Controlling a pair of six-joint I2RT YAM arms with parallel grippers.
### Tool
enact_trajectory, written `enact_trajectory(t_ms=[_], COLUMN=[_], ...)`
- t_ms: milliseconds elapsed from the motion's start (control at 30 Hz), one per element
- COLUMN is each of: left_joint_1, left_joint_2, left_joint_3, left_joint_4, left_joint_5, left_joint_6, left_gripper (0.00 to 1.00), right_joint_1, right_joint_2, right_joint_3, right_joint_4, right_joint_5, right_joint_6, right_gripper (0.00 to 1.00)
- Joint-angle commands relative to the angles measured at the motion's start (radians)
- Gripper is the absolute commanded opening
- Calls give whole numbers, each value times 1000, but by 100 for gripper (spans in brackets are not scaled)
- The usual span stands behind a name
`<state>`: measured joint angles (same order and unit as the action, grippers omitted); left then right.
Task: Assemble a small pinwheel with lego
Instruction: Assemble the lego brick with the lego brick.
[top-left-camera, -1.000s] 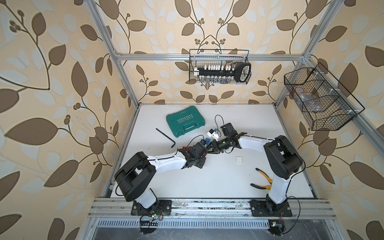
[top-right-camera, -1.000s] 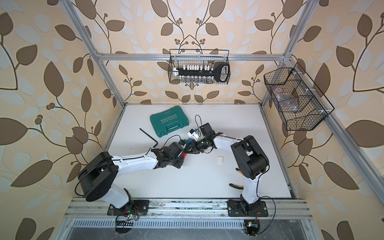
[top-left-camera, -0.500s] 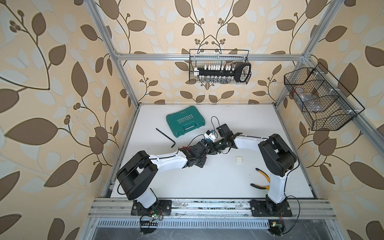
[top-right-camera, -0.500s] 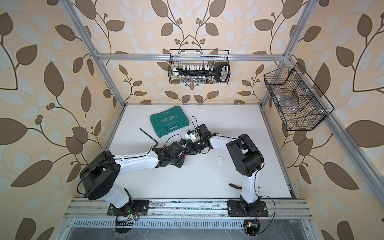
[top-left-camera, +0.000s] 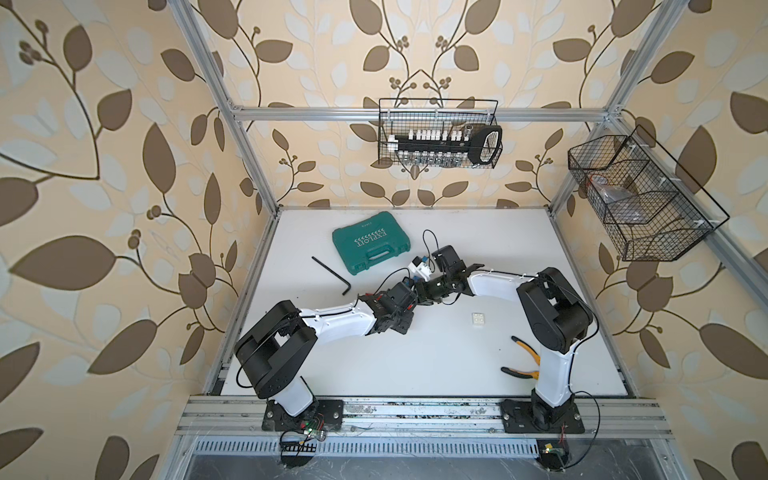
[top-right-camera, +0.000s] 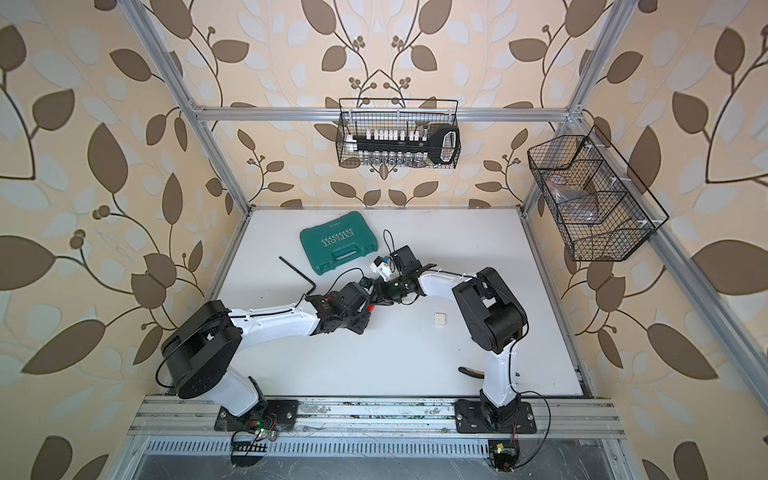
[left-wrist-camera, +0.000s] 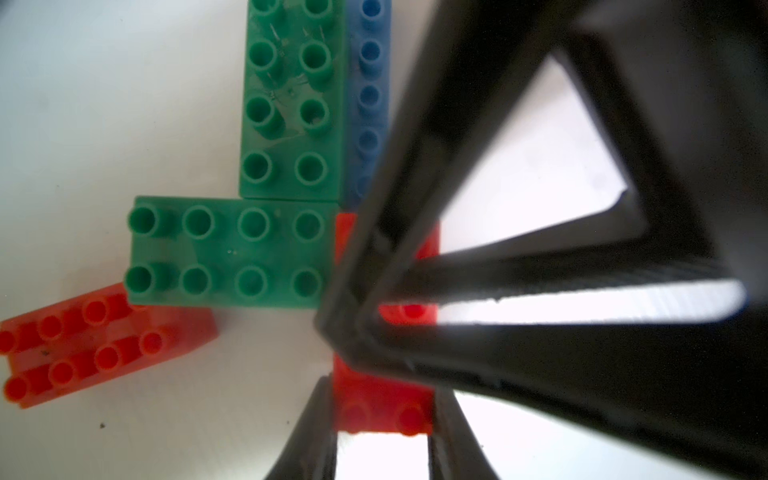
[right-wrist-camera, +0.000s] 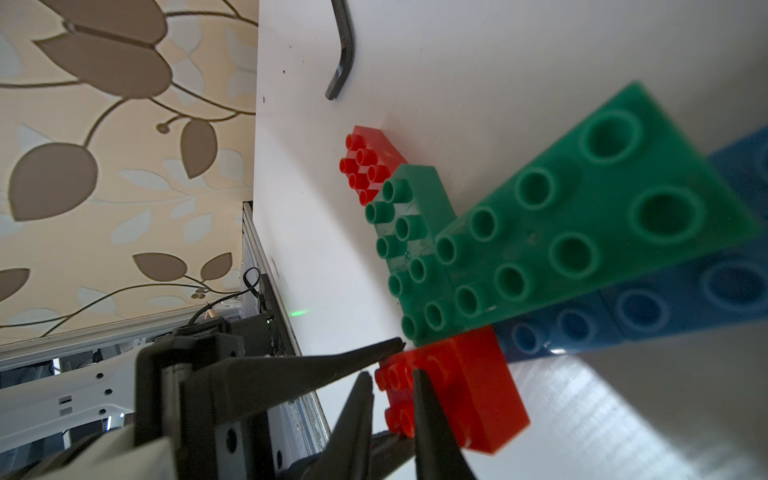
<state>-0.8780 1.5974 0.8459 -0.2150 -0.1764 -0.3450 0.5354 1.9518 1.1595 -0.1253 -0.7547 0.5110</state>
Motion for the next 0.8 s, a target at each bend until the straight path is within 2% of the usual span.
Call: enact_trajectory(t_ms=[0, 767], left_joint_1=[-6, -6], left_joint_2=[8, 11], left_joint_3=[28, 48], left_joint_4=[-39, -45], left_joint_5=[-2, 11], left_joint_6=[-6, -11], left_gripper=[0, 0], right_joint_1=[-4, -32], right_joint_2=[53, 60], right_joint_3=[9, -29], right_joint_4=[-76, -61], right_joint_5=[146, 251], right_joint_6=[-41, -67], right_gripper=[20, 20])
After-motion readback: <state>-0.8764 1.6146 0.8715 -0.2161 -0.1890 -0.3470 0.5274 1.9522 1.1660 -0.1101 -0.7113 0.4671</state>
